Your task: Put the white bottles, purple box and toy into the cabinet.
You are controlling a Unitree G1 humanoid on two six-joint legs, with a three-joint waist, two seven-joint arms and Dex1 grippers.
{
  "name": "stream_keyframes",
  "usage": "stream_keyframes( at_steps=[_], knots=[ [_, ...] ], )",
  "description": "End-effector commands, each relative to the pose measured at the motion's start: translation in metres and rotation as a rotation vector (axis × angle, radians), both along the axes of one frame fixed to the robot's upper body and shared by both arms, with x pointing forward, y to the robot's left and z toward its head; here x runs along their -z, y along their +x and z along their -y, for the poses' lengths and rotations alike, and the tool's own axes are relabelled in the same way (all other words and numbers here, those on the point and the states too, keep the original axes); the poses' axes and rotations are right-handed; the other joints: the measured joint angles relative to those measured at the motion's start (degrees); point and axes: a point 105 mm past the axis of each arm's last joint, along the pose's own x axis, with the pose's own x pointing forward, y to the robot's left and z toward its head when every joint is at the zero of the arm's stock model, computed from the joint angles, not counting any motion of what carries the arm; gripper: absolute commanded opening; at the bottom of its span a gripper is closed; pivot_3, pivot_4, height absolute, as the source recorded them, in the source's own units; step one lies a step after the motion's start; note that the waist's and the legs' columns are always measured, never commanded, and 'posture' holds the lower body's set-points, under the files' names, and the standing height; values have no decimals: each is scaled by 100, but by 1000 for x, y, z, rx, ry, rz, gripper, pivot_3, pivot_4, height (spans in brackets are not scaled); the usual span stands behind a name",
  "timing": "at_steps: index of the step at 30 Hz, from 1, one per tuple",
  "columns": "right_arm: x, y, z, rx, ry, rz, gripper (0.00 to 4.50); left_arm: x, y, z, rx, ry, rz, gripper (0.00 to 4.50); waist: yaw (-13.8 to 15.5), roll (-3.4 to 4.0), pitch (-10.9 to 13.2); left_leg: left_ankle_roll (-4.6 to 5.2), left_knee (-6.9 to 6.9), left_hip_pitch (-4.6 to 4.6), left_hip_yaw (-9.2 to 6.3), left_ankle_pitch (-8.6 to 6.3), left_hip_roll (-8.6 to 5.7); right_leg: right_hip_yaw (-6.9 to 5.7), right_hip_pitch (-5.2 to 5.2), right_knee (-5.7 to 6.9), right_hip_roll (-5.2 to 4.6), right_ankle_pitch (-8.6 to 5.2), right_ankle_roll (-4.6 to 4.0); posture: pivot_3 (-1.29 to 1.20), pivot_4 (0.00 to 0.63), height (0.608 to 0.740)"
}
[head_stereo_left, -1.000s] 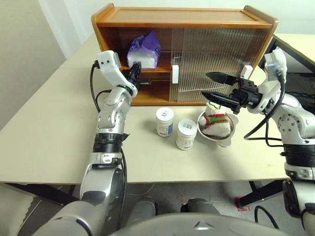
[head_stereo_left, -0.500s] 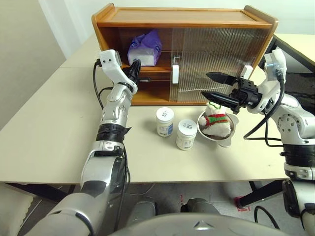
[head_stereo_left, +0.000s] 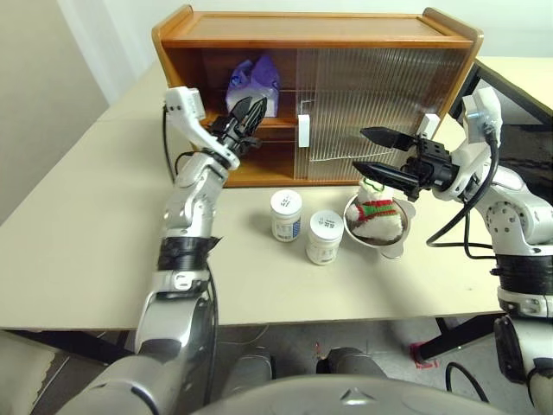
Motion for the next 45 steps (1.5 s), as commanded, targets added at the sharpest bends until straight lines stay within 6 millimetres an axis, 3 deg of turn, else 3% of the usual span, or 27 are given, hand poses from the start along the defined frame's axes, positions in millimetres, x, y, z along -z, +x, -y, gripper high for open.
stream_keyframes(
  at_steps=[1, 4, 11, 15, 28, 35, 45],
  knots=[
    [0, 0, 0, -1, -5, 10, 4500, 4, -21, -6, 56, 60, 7, 3381, 4, 0, 0, 0, 0, 1, 1, -1, 2, -4, -1, 0, 3, 0, -1, -52, 0, 740],
    [-1, 1, -1, -7, -5, 10, 4500, 21, -42, -15, 114, 143, -19, 4432, 8, 1, 0, -1, 2, 3, -3, -2, 7, 1, -1, 1, 4, -1, -4, -42, 0, 740],
    [-2, 2, -2, -20, -7, 14, 4500, 95, -90, -25, 260, 358, -196, 4474, 28, 4, 0, -36, -5, 1, -82, -22, 47, 59, -31, 9, -16, 3, -31, -33, 0, 740],
    [-2, 2, -2, -24, -10, 14, 4500, 115, -104, -24, 318, 354, -242, 4474, 46, 4, -1, -41, -14, -19, -76, -26, 55, 89, -62, 12, -24, 3, -32, -33, 0, 740],
    [-7, 0, 0, -19, -22, 22, 4500, 153, -101, -12, 410, 440, -270, 4474, 27, 17, -9, -32, -52, -34, -52, -24, 55, 120, -100, 11, -31, 18, -56, -56, 0, 740],
    [-8, -2, 2, -12, -23, 19, 4500, 159, -87, -6, 398, 420, -240, 4474, 13, 18, -10, -18, -54, -32, -49, -15, 54, 123, -98, 11, -33, 15, -38, -68, 0, 740],
    [-9, -2, 3, -2, -23, 18, 4500, 163, -85, 14, 457, 409, -217, 4474, -27, 19, -11, 9, -54, -29, -42, 1, 51, 125, -93, 11, -32, 21, -6, -81, 0, 740]
  ],
)
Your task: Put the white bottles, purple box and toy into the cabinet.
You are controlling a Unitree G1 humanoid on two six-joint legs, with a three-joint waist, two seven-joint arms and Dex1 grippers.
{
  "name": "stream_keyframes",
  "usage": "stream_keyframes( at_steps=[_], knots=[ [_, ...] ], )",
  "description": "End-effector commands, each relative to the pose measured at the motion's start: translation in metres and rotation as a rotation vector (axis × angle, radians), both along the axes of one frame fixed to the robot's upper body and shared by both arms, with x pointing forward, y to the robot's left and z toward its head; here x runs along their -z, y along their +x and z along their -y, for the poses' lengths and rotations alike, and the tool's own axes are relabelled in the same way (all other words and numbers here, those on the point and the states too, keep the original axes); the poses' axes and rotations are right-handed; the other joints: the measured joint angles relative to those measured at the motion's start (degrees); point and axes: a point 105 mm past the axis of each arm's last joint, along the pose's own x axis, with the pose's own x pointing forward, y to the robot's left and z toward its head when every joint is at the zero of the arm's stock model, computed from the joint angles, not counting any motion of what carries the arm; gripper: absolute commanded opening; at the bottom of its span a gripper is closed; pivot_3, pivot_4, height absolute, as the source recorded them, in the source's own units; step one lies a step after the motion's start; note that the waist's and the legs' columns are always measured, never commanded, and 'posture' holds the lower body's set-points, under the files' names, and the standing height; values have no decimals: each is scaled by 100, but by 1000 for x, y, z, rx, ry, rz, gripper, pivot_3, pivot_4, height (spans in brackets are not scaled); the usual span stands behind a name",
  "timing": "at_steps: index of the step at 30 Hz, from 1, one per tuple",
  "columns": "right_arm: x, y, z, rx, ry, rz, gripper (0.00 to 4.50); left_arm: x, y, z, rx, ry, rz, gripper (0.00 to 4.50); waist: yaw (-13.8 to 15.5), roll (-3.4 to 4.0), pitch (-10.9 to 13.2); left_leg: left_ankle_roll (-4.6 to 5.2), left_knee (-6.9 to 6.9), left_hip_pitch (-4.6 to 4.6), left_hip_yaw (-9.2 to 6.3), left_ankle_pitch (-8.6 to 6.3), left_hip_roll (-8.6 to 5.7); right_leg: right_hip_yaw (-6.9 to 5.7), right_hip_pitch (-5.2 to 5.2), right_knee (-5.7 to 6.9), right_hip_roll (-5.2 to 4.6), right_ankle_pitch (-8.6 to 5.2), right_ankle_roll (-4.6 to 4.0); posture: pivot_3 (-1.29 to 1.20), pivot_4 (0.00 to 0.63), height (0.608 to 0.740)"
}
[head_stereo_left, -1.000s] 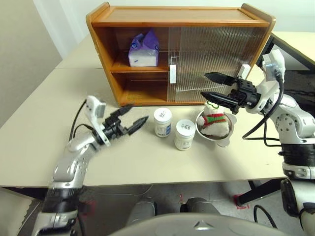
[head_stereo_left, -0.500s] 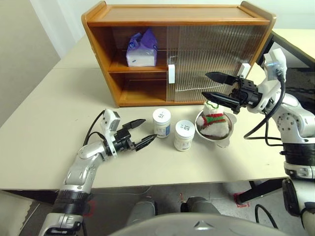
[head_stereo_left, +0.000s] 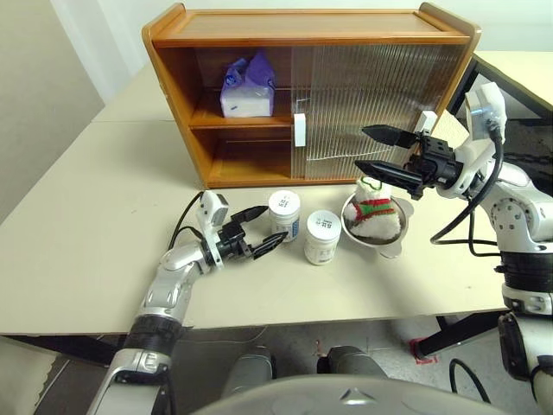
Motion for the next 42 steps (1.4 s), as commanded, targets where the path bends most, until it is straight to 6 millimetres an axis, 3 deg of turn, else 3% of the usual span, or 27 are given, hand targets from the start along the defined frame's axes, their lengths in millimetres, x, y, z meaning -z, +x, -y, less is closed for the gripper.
stream_keyframes(
  at_steps=[1, 15, 19, 25, 31, 34, 42],
  knots=[
    [-4, -2, 2, 5, -1, 9, 4500, 5, -1, 7, 30, 16, -3, 4474, -6, 0, 0, 2, 0, 1, 0, 1, -1, 0, 2, 0, 0, 1, 1, -82, 0, 740],
    [-4, -3, 3, 16, 0, 10, 4500, 9, 5, 16, 19, -5, -12, 4474, -24, 3, -2, 10, 2, 2, 5, 6, -6, 5, 4, 0, -3, 5, 8, -95, 0, 740],
    [-4, -3, 3, 20, 1, 10, 4500, 13, 6, 13, -2, -7, -19, 3200, -26, 6, -4, 10, 2, 3, 6, 7, -6, 5, 4, -1, -3, 5, 10, -97, 0, 740],
    [-3, -2, 3, 22, 1, 10, 4500, 12, 11, 4, -63, -18, -5, 3068, -41, 7, -4, 16, 2, 6, 8, 10, -7, 5, 7, 0, -3, 8, 16, -93, 0, 740],
    [-2, -1, 2, 18, 2, 7, 4500, -11, 30, -1, -199, -90, 36, 3068, -59, 7, -4, 26, 2, 8, 12, 18, -10, 5, 9, 0, -2, 13, 22, -83, 0, 740],
    [-2, -1, 1, 13, 3, 6, 4500, -32, 47, -8, -315, -139, 69, 3068, -47, 6, -4, 27, 4, 6, 17, 19, -16, 5, 9, -1, -2, 14, 23, -78, 0, 740],
    [-1, 0, 0, 8, 5, 5, 4500, -51, 80, -23, -497, -82, 104, 3068, -35, 5, -3, 32, 30, 8, 29, 21, -38, 5, 26, -5, -3, 17, 34, -77, 0, 740]
  ],
)
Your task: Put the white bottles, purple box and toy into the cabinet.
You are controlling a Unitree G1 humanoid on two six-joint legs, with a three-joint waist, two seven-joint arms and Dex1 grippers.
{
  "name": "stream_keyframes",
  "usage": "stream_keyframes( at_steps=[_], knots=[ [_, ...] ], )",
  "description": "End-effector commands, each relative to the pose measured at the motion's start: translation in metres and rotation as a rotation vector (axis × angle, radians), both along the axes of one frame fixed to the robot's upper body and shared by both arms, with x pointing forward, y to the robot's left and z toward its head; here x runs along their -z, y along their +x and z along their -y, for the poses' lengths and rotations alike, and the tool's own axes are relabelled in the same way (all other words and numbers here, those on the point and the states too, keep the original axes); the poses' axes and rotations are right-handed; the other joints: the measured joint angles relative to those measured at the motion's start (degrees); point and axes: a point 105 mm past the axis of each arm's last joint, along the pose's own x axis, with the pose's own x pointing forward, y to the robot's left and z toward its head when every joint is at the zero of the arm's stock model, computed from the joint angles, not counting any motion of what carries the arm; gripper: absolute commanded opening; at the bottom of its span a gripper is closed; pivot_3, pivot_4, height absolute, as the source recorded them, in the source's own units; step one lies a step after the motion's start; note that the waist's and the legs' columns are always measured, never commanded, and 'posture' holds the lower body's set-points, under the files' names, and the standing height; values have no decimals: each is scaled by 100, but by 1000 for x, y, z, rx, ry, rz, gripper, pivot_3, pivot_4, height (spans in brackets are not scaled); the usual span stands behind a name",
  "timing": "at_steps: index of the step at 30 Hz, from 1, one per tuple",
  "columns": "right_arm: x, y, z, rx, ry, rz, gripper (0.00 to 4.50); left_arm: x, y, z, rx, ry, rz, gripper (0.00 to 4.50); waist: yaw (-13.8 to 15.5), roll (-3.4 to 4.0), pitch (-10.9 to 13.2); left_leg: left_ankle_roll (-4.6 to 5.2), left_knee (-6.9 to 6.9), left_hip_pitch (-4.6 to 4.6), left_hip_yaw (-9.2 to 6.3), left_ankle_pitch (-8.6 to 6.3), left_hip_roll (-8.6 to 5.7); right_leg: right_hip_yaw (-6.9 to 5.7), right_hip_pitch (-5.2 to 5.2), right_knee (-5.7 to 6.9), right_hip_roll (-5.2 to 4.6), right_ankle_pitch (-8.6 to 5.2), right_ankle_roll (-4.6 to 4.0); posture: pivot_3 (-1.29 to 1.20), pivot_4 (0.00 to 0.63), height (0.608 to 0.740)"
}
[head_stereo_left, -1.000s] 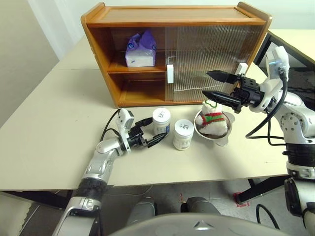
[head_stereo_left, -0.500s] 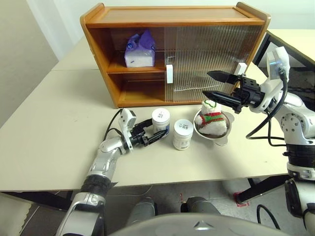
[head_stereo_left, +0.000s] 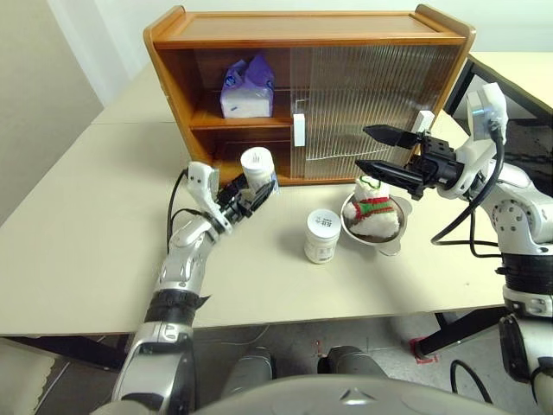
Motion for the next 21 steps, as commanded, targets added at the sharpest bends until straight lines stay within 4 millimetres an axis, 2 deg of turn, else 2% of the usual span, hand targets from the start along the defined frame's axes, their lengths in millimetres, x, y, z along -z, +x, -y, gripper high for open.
stream_keyframes(
  at_steps=[1, 8, 21],
  knots=[
    [-2, 0, 0, -1, -1, 12, 4500, -8, 17, -6, -95, 31, 4, 3068, 5, 0, 0, 0, 6, 0, -1, 0, 3, 0, 3, 0, -3, 2, 3, -77, 0, 740],
    [-2, -1, -1, 3, 0, 16, 4500, -5, 37, -9, -207, 22, -36, 3068, 1, -3, 2, 5, 27, 7, -4, -3, 3, 4, 19, 0, -6, 8, 12, -88, 0, 740],
    [-3, -1, 1, 6, -4, 18, 4500, 7, 62, -14, -359, 31, -89, 3068, 4, -7, 6, 7, 28, 6, 2, -4, -14, 5, 20, -4, 0, 11, 18, -91, 0, 740]
  ],
)
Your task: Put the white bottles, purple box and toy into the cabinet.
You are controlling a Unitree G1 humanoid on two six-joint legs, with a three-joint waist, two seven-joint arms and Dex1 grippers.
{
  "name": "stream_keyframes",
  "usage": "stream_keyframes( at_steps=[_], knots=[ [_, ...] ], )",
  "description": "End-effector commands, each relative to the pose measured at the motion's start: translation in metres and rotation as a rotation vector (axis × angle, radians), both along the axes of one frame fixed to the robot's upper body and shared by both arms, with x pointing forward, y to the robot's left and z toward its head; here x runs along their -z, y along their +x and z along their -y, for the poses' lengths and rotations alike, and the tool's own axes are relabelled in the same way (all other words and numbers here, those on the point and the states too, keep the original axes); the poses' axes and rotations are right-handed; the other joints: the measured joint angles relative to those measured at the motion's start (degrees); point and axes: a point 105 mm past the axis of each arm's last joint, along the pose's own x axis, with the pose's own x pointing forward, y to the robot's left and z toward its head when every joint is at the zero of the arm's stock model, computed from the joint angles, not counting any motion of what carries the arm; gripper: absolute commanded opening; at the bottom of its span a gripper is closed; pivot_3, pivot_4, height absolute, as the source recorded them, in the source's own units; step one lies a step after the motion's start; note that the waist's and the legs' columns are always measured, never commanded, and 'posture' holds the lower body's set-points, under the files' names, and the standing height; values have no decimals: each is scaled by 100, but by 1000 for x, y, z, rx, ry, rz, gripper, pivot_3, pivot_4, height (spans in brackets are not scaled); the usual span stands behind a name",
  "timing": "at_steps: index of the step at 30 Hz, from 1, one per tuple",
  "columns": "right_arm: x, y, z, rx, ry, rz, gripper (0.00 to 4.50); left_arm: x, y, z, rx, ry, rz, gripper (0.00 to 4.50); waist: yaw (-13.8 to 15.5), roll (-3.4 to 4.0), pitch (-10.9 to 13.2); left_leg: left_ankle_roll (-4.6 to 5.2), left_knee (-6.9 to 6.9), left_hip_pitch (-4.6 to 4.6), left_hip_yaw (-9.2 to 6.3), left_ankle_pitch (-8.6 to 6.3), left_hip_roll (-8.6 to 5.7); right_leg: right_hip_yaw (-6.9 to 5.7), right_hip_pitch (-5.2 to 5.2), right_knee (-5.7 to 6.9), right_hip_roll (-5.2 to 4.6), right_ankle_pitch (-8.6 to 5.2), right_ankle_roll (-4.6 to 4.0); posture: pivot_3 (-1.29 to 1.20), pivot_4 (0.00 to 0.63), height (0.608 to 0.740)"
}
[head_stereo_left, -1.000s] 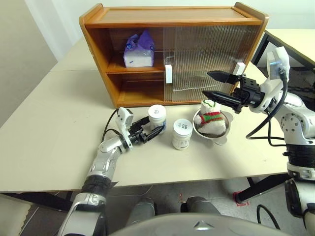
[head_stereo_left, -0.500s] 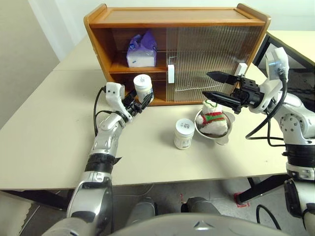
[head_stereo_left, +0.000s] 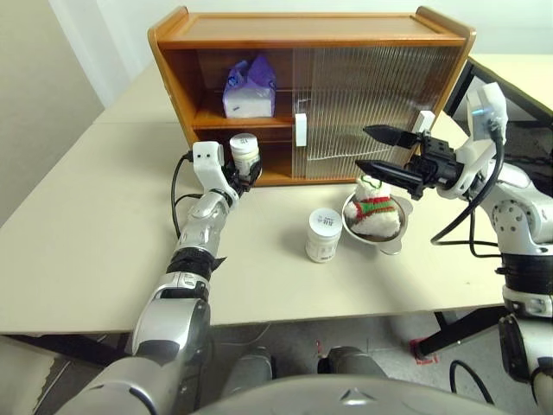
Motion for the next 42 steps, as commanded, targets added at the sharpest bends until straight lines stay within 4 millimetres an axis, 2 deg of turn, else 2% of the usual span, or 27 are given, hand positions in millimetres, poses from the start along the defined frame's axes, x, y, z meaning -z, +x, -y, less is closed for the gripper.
stream_keyframes(
  at_steps=[1, 8, 24, 34, 42],
  knots=[
    [-3, -1, 1, 1, -6, 16, 4500, -10, 9, 4, -34, 16, 39, 3068, 1, 0, 0, 0, 0, 0, 2, 0, -2, 0, 1, -1, 5, 1, 2, -91, 0, 740],
    [-4, -1, 1, 0, -7, 19, 4500, -9, 18, 14, -80, 17, 15, 3068, -5, -3, 3, 9, 4, 0, -2, 3, -46, 1, 6, -3, -3, 1, 18, -94, 0, 740],
    [-7, -2, 2, 13, -11, 30, 4500, 0, 22, 17, -129, 31, -45, 3068, -62, -2, 5, 21, 8, -1, 26, 2, -68, 5, 10, -5, -9, -6, 42, -131, 0, 740],
    [-6, -7, 9, 54, -15, 30, 4500, -1, 24, 18, -124, 43, -53, 3068, -167, -2, 5, 28, 10, 0, 57, -1, -73, 7, 12, -7, -13, -8, 46, -184, 0, 740],
    [-9, -12, 13, 76, -23, 36, 4500, -1, 24, 18, -128, 48, -64, 3068, -359, -2, 5, 48, 14, -1, 82, -10, -76, 3, 11, -10, -14, -10, 63, -219, 0, 740]
  ],
)
